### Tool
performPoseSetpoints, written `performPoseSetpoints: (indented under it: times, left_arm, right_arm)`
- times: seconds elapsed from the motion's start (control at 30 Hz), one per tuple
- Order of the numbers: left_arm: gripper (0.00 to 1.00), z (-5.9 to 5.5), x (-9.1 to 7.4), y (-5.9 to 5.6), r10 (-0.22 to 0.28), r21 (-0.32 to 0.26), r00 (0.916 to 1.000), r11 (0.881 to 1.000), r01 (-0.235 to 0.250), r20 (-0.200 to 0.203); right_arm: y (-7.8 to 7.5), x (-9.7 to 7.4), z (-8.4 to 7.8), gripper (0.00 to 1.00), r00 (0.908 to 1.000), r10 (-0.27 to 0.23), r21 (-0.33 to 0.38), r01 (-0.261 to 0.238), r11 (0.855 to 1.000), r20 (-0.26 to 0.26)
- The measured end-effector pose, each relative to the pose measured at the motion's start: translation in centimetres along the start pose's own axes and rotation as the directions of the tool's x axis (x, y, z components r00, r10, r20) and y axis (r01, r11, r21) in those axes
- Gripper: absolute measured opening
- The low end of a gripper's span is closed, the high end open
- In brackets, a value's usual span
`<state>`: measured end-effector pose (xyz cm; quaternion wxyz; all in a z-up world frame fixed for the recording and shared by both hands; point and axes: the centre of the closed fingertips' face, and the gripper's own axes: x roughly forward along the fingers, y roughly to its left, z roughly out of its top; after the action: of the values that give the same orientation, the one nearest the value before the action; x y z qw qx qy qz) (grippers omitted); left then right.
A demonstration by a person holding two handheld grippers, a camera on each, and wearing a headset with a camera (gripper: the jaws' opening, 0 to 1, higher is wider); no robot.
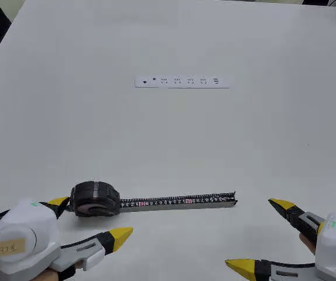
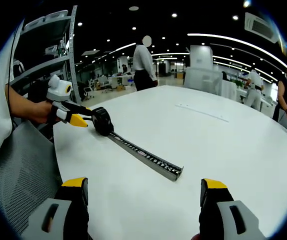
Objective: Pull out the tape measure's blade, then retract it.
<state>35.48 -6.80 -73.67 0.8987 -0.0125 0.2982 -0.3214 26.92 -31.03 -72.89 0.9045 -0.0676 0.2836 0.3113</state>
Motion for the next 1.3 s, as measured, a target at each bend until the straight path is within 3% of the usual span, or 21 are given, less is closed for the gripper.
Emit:
performPoseSetpoints:
  times: [0.07, 0.2, 0.27, 0.33, 0.47, 0.57, 0.63, 0.73, 0.8, 0.83, 0.9, 1.03, 1.2, 1.23, 1.3]
  left_arm:
    - [0.85, 0.1, 0.2, 0.0, 0.002, 0.013, 1.0, 1.0, -0.002, 0.001]
    - [0.77, 0.4, 0.3, 0.8, 0.073, 0.02, 0.997, 0.997, -0.073, 0.027]
    - [0.79, 0.4, 0.6, 0.4, 0.06, 0.018, 0.998, 0.998, -0.06, 0.022]
    - [0.78, 0.5, 0.8, 0.6, 0.08, -0.005, 0.9964, 0.997, -0.08, 0.029]
    - [0.79, 0.5, 1.0, 0.5, 0.106, 0.01, 0.9939, 0.994, -0.107, 0.031]
    - [0.78, 0.7, 1.1, 0.7, 0.135, -0.022, 0.9898, 0.991, -0.134, 0.045]
    - [0.78, 0.5, 1.2, 0.9, 0.172, 0.009, 0.9845, 0.985, -0.172, 0.036]
    - [0.76, 0.8, 1.3, 1.1, 0.191, -0.034, 0.9801, 0.981, -0.189, 0.055]
    - [0.77, 0.7, 1.5, 1.0, 0.193, -0.018, 0.9799, 0.981, -0.193, 0.049]
    - [0.75, 0.6, 1.5, 1.4, 0.216, -0.015, 0.9751, 0.976, -0.216, 0.049]
    - [0.75, 0.8, 1.7, 1.3, 0.216, -0.043, 0.9747, 0.976, -0.213, 0.059]
    - [0.74, 0.6, 2.0, 1.5, 0.248, -0.027, 0.9674, 0.969, -0.247, 0.049]
    - [0.71, 0.9, 2.0, 1.9, 0.278, -0.067, 0.9597, 0.959, -0.275, 0.043]
    - [0.71, 0.8, 2.0, 2.0, 0.281, -0.062, 0.9587, 0.958, -0.278, 0.043]
    - [0.68, 0.6, 2.0, 2.2, 0.301, -0.034, 0.953, 0.954, -0.299, 0.038]
  right_arm:
    - [-0.1, 0.2, 0.0, 0.88, 0.9998, 0.017, -0.008, -0.017, 1.0, -0.01]
    - [-0.3, 0.4, 0.0, 0.82, 0.9987, 0.045, -0.033, -0.045, 0.998, -0.026]
    - [-0.7, 0.6, 0.1, 0.81, 0.9984, 0.048, -0.035, -0.049, 0.998, -0.029]
    - [-1.2, 0.7, 0.1, 0.8, 0.9981, 0.051, -0.037, -0.053, 0.998, -0.034]
    - [-1.8, 1.1, 0.1, 0.78, 0.9968, 0.063, -0.045, -0.066, 0.997, -0.048]
    - [-2.2, 1.6, -0.3, 0.75, 0.9937, 0.083, -0.071, -0.088, 0.994, -0.076]
    - [-2.4, 1.8, -0.3, 0.73, 0.9927, 0.089, -0.075, -0.095, 0.993, -0.081]
    - [-2.8, 2.1, -0.6, 0.7, 0.9866, 0.114, -0.109, -0.127, 0.986, -0.117]
    - [-3.1, 2.3, -0.4, 0.66, 0.9852, 0.124, -0.113, -0.137, 0.984, -0.118]
    - [-3.2, 2.5, -0.4, 0.65, 0.9828, 0.133, -0.117, -0.148, 0.982, -0.129]
    - [-3.4, 2.8, -0.4, 0.62, 0.9794, 0.144, -0.13, -0.162, 0.978, -0.142]
    - [-3.8, 3.4, -0.5, 0.58, 0.9723, 0.159, -0.16, -0.187, 0.969, -0.171]
    - [-4.3, 3.9, -0.2, 0.48, 0.961, 0.196, -0.172, -0.23, 0.958, -0.195]
    - [-4.5, 4.1, -0.2, 0.47, 0.957, 0.198, -0.203, -0.242, 0.949, -0.212]
    - [-4.7, 4.3, -0.2, 0.45, 0.9529, 0.209, -0.199, -0.254, 0.947, -0.22]
